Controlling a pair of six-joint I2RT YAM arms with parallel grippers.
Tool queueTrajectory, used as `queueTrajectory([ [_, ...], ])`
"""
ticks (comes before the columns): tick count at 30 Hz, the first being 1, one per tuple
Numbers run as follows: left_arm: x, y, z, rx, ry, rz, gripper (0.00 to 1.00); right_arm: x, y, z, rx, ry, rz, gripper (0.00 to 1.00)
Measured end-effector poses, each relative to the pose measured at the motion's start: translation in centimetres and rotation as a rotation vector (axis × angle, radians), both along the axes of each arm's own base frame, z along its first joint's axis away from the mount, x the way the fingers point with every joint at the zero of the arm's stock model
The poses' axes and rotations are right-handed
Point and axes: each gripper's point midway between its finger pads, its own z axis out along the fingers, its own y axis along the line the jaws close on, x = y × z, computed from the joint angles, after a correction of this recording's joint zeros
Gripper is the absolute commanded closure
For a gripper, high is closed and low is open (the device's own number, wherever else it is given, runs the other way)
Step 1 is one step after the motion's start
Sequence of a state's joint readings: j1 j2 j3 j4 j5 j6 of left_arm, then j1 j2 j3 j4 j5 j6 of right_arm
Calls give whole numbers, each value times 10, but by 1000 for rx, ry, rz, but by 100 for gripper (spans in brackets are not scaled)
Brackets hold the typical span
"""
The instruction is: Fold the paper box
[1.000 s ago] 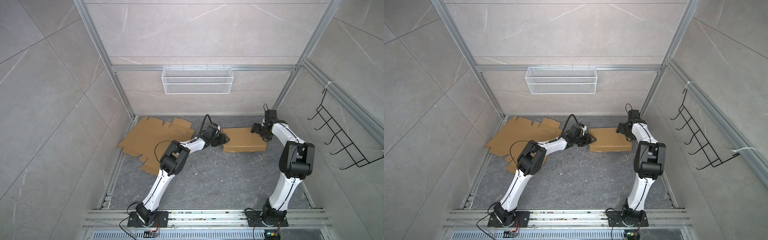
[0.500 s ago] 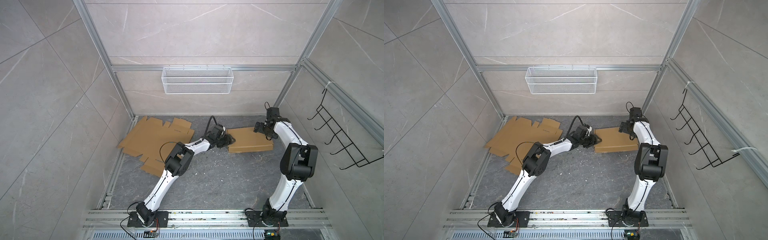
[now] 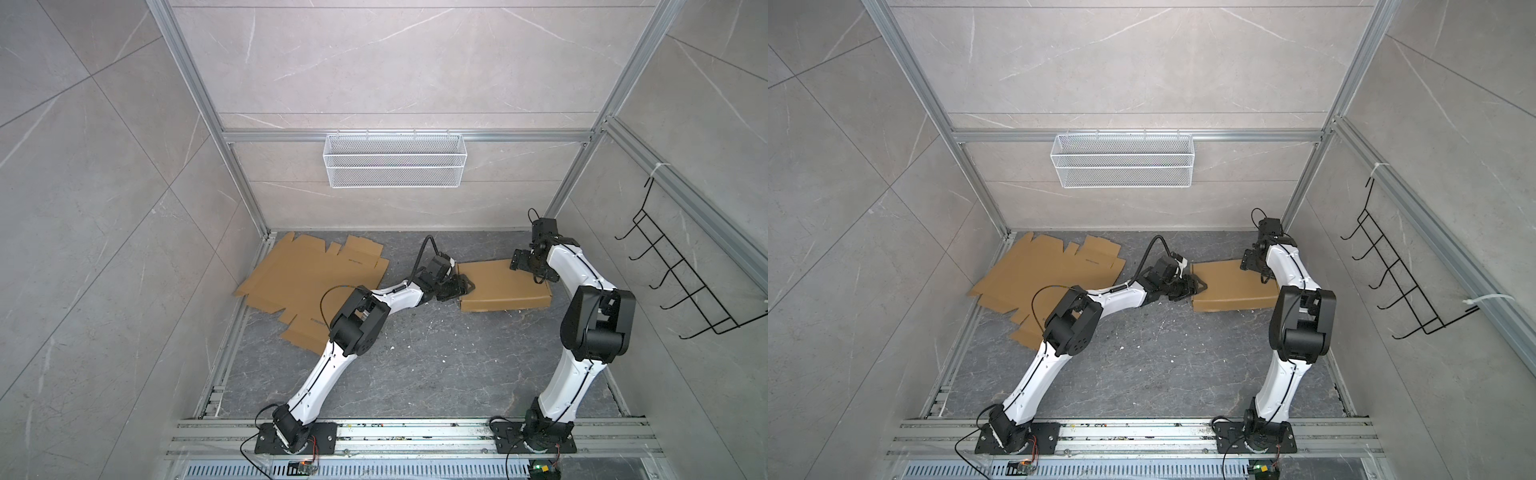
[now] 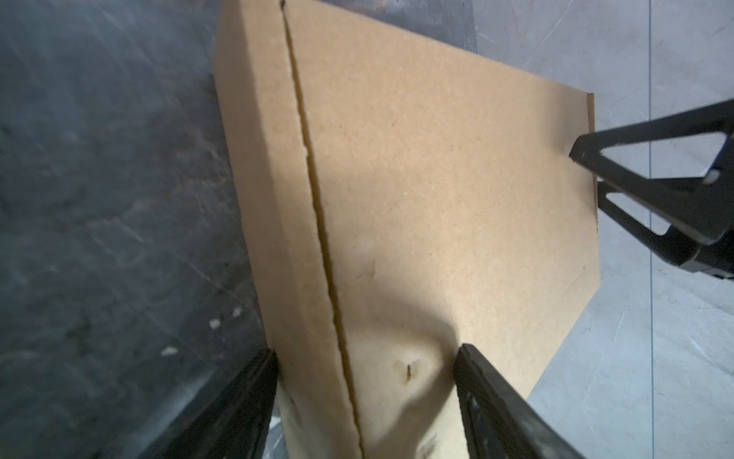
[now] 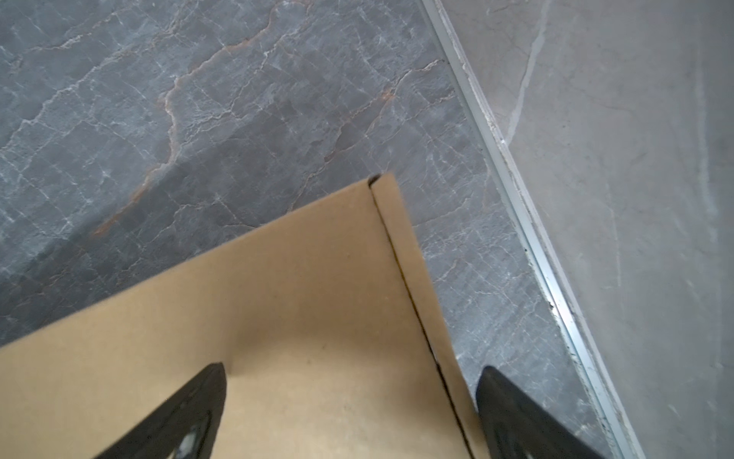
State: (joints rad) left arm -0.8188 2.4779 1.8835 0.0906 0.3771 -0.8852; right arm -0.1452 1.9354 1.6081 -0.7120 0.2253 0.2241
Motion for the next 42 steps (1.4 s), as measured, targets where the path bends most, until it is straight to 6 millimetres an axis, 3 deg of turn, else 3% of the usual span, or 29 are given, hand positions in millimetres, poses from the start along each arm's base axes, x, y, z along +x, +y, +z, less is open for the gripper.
queueTrajectory([
  [9, -17, 4, 1, 15, -4, -41, 17, -4, -13, -1, -55, -11, -58, 3],
  [12, -17, 9, 3, 18, -7, -40, 17, -14, -5, -7, -7, -16, -58, 6],
  [14, -16, 16, 5, 25, -11, -38, 16, -13, 3, 0, 40, -43, -52, 7],
  [19, -18, 40, 32, 54, -73, -27, 7, -23, 44, 41, 97, -157, 25, 1],
  [21, -21, 55, 49, 88, -124, -19, 0, -36, 74, 58, 89, -196, 87, 1],
  [25, -27, 100, 90, 190, -277, 43, 0, -69, 132, 85, 25, -314, 208, 1],
  [27, -28, 127, 107, 250, -357, 96, 0, -84, 142, 91, 49, -355, 213, 1],
  [29, -29, 156, 122, 313, -418, 163, 0, -84, 142, 96, 114, -383, 207, 12],
  [31, -31, 182, 128, 363, -444, 210, 0, -76, 148, 92, 200, -381, 209, 23],
  [33, -30, 207, 127, 393, -444, 242, 4, -66, 167, 76, 317, -359, 235, 29],
  [38, -27, 272, 105, 469, -364, 318, 8, -73, 234, 18, 476, -203, 328, 30],
  [42, -44, 303, 105, 513, -351, 343, 5, -86, 285, -18, 479, -79, 426, 30],
])
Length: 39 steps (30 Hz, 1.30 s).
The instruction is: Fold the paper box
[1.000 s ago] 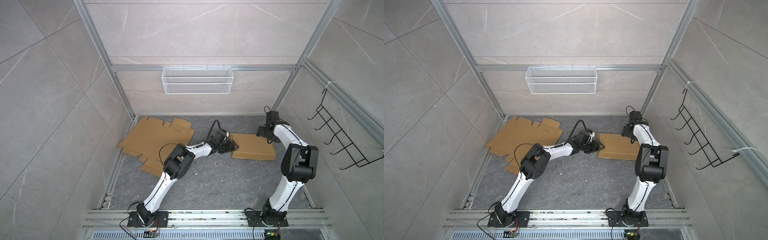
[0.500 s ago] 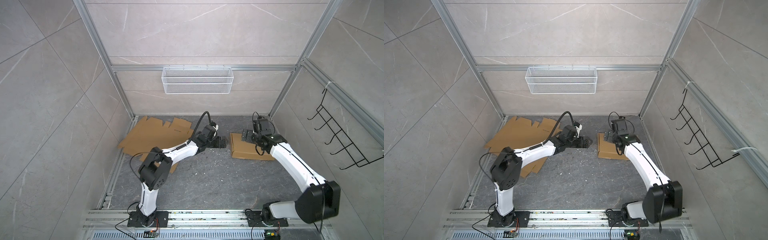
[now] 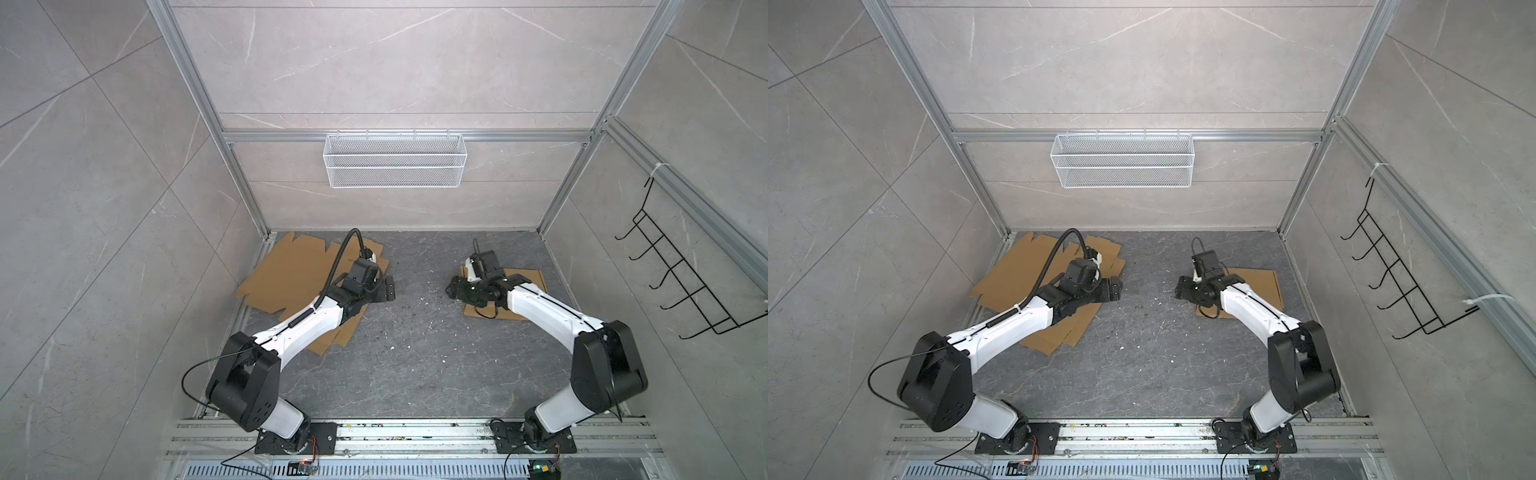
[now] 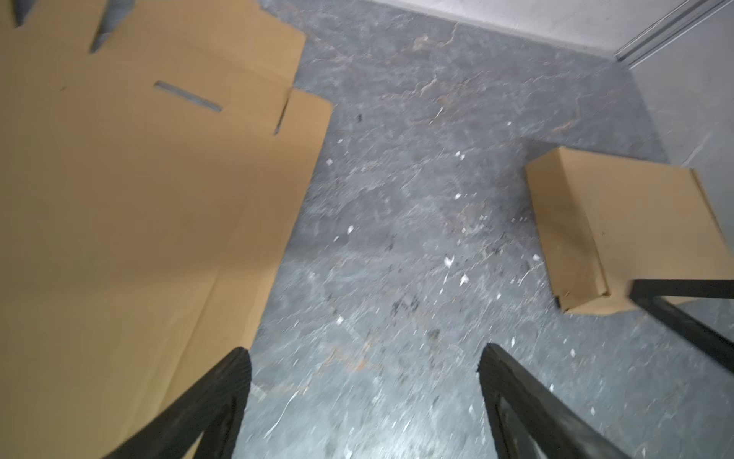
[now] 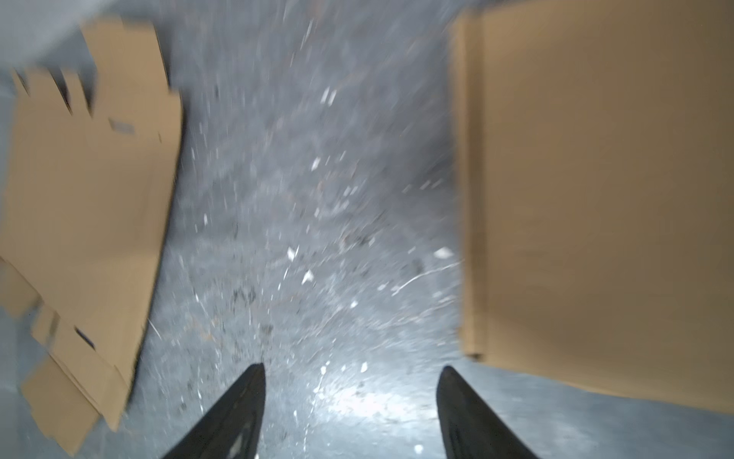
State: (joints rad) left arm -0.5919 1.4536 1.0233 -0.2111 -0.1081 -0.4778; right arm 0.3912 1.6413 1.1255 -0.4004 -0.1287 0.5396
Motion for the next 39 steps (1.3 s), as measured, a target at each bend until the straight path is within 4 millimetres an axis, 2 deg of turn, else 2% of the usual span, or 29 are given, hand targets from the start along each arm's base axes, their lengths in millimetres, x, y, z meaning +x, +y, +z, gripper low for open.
queueTrajectory([
  [3, -15, 12, 18, 1, -38, 11, 2, 3, 16, -17, -14, 37, 32, 30],
  [7, -26, 31, 44, -5, -104, 56, 1, 14, 15, -37, -44, 75, 24, 30],
  [10, -29, 49, 55, -9, -118, 105, 1, 25, 12, -44, -65, 81, 15, 30],
  [14, -26, 78, 47, -9, -62, 173, 4, 36, 0, -50, -80, 89, -17, 30],
  [17, -27, 94, 38, -8, -7, 204, 5, 40, -20, -53, -106, 100, -55, 30],
  [22, -29, 108, 30, -17, 45, 227, 6, 46, -51, -52, -160, 109, -118, 30],
  [25, -29, 114, 27, -29, 66, 235, 7, 43, -53, -54, -160, 128, -123, 30],
  [28, -27, 121, 24, -44, 86, 249, 8, 35, -34, -48, -126, 134, -111, 29],
  [30, -25, 124, 18, -48, 106, 259, 9, 25, -9, -37, -85, 119, -92, 29],
  [35, -8, 131, 2, -104, 138, 300, 14, -2, 87, -11, 120, 84, -1, 31],
  [39, 16, 143, -22, -125, 169, 359, 17, -7, 144, -15, 235, 96, 28, 33],
])
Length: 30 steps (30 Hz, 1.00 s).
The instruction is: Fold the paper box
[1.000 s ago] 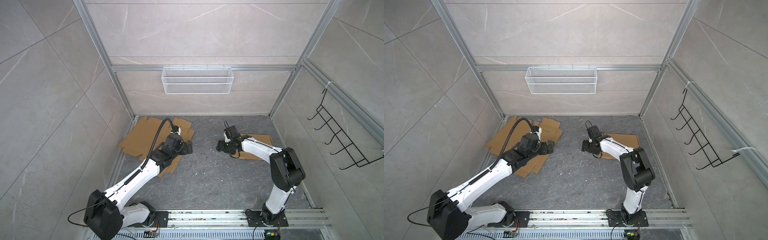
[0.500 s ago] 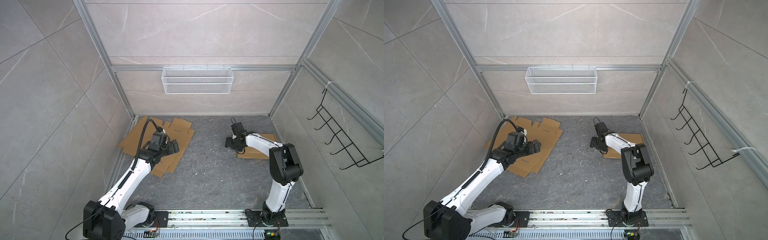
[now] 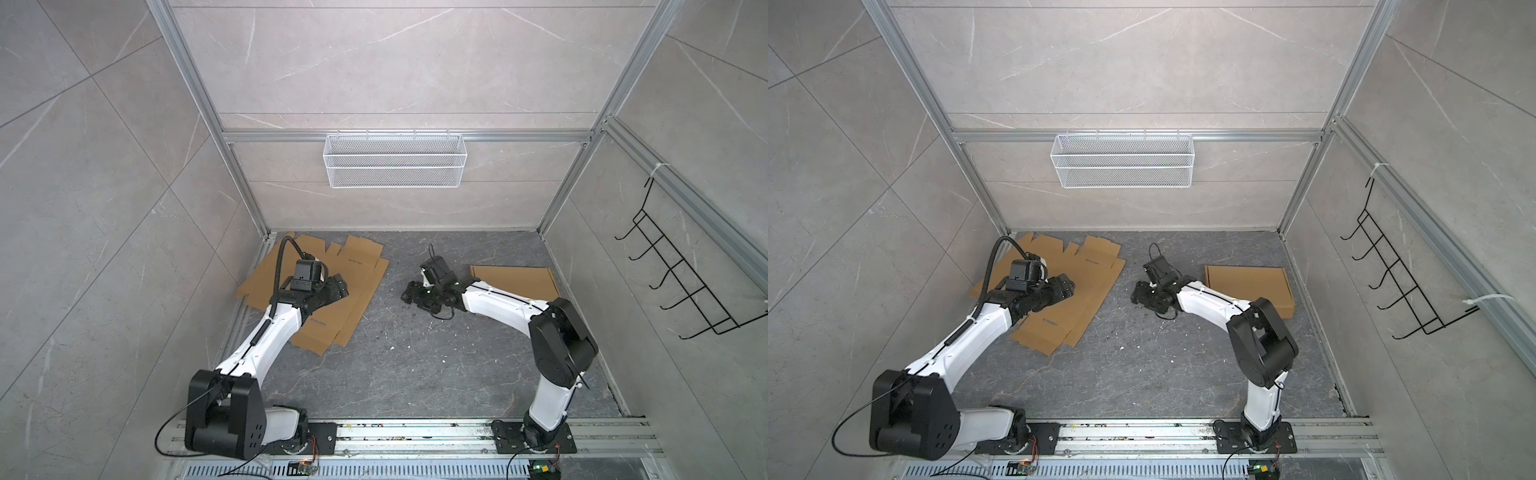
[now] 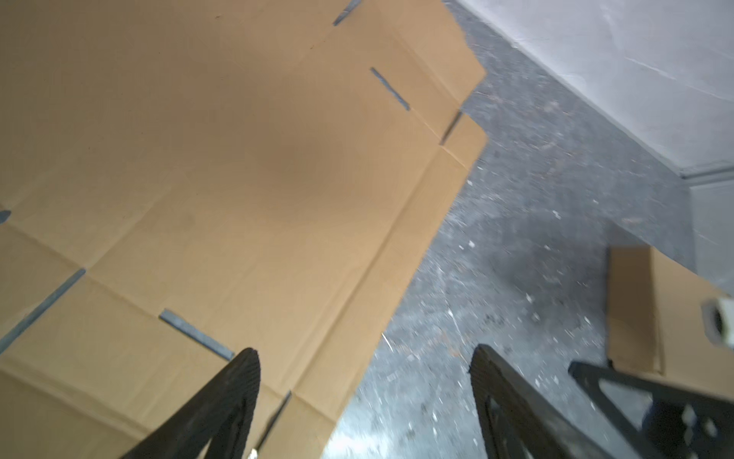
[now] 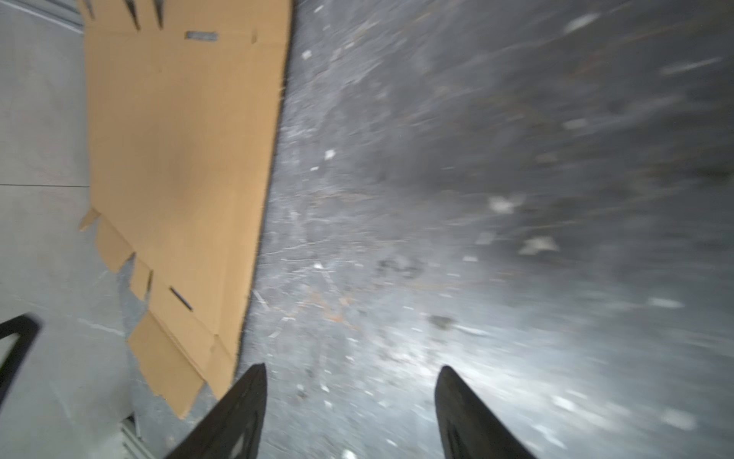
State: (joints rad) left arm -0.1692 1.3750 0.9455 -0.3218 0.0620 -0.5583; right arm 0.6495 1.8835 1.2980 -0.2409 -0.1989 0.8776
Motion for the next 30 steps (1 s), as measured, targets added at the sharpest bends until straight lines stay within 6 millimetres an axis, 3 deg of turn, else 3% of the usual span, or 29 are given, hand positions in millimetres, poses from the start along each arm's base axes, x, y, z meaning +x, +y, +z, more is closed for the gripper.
queueTrajectory([
  [4, 13, 13, -23, -9, 38, 54, 18, 5, 41, -20, 73, 35, -10, 34],
  [11, 26, 21, -50, -60, 62, 122, 18, 22, 91, -42, 168, 71, -48, 37],
  [22, -4, 31, -96, -110, 158, 225, 22, 38, 123, -49, 255, 71, -84, 44],
  [30, -7, 29, -104, -164, 146, 256, 25, 42, 139, -47, 318, 30, -60, 54],
])
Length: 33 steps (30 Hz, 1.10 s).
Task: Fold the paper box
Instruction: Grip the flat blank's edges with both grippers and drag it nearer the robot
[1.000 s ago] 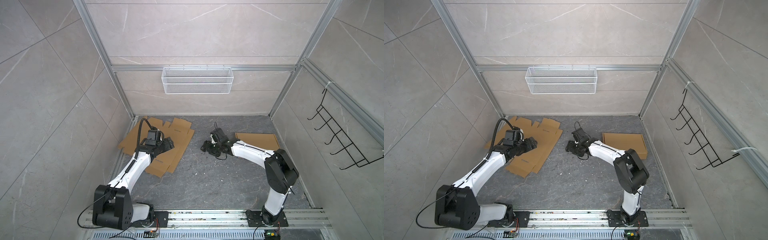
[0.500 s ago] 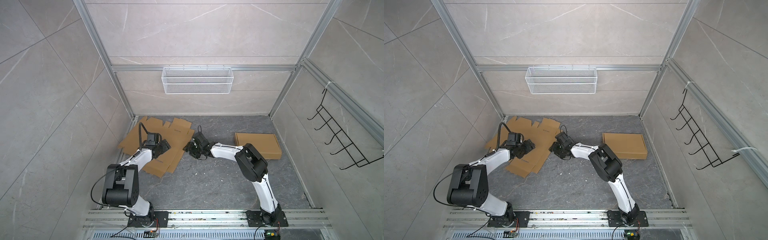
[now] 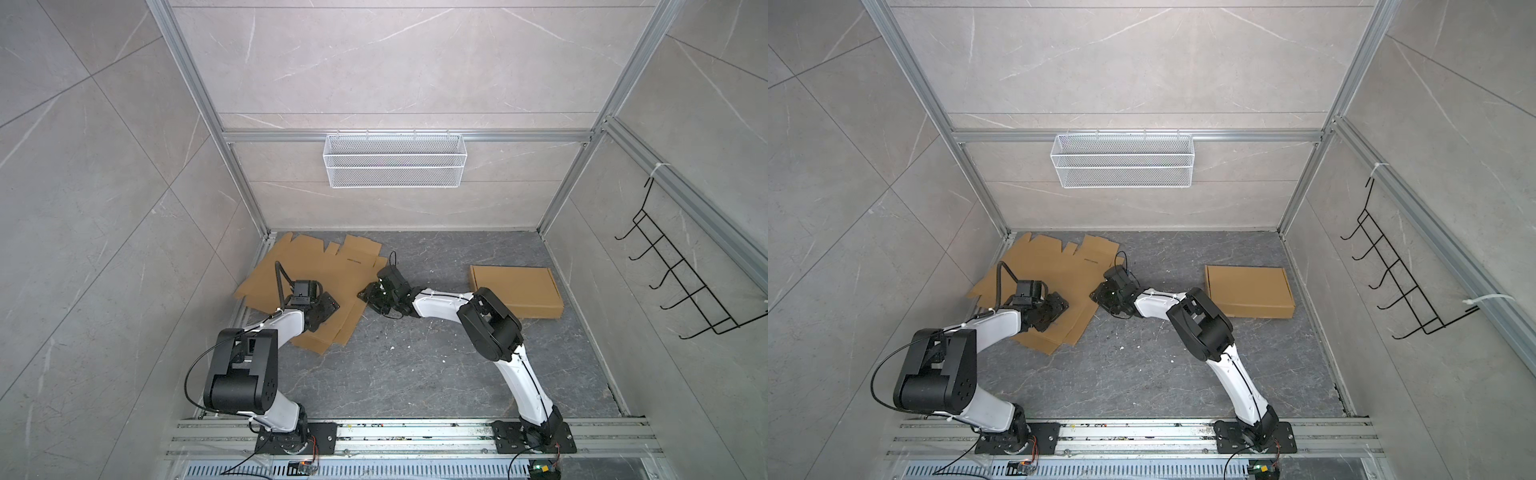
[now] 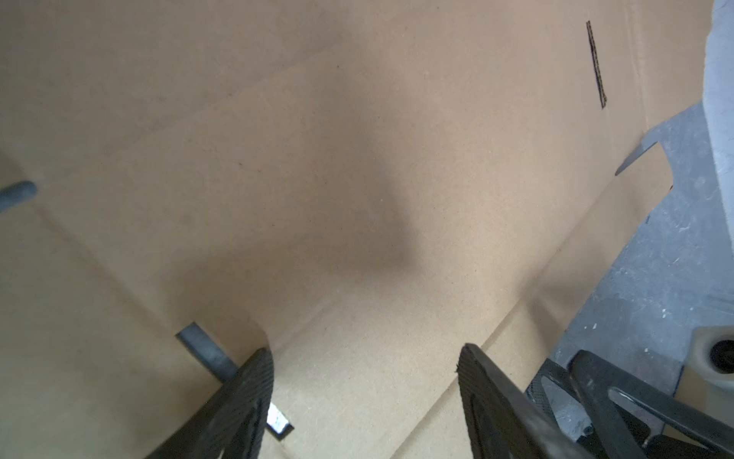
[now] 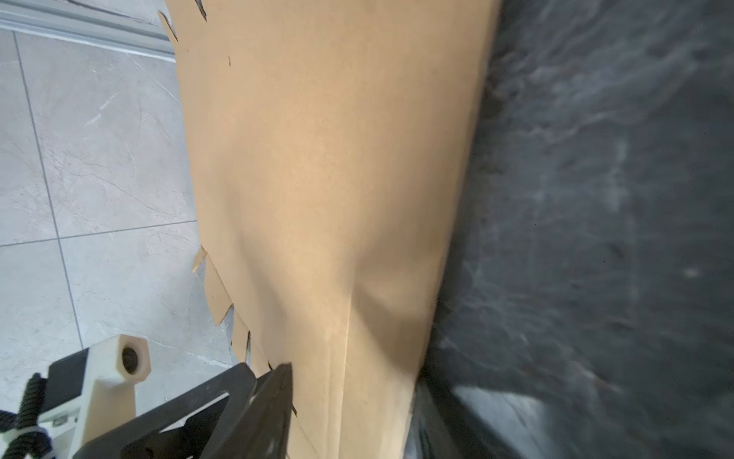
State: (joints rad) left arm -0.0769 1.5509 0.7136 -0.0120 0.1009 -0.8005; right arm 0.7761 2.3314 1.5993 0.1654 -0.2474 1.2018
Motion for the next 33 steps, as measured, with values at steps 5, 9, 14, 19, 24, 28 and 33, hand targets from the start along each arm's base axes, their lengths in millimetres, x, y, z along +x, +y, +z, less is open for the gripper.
queueTrajectory([
  [5, 3, -1, 1, -23, -22, 11, 25, 4, 6, 8, 36, -35, 5, 57],
  [9, 4, -2, 1, -30, -27, 15, 26, 3, 8, 9, 37, -48, 9, 62],
  [14, 4, -5, 2, -49, -32, 7, 27, 4, 10, -3, 14, -51, 4, 69],
  [19, 3, -7, 2, -60, -33, -1, 28, 3, 15, -8, -7, -63, 7, 76],
  [24, 3, -9, 2, -72, -34, -5, 30, 2, 23, -11, -25, -74, 10, 84],
  [28, 2, -10, 3, -78, -33, -9, 30, 1, 23, -15, -34, -75, 9, 90],
  [33, -7, -14, 18, -85, 2, -41, 28, 2, 21, -11, -68, -79, 28, 100],
])
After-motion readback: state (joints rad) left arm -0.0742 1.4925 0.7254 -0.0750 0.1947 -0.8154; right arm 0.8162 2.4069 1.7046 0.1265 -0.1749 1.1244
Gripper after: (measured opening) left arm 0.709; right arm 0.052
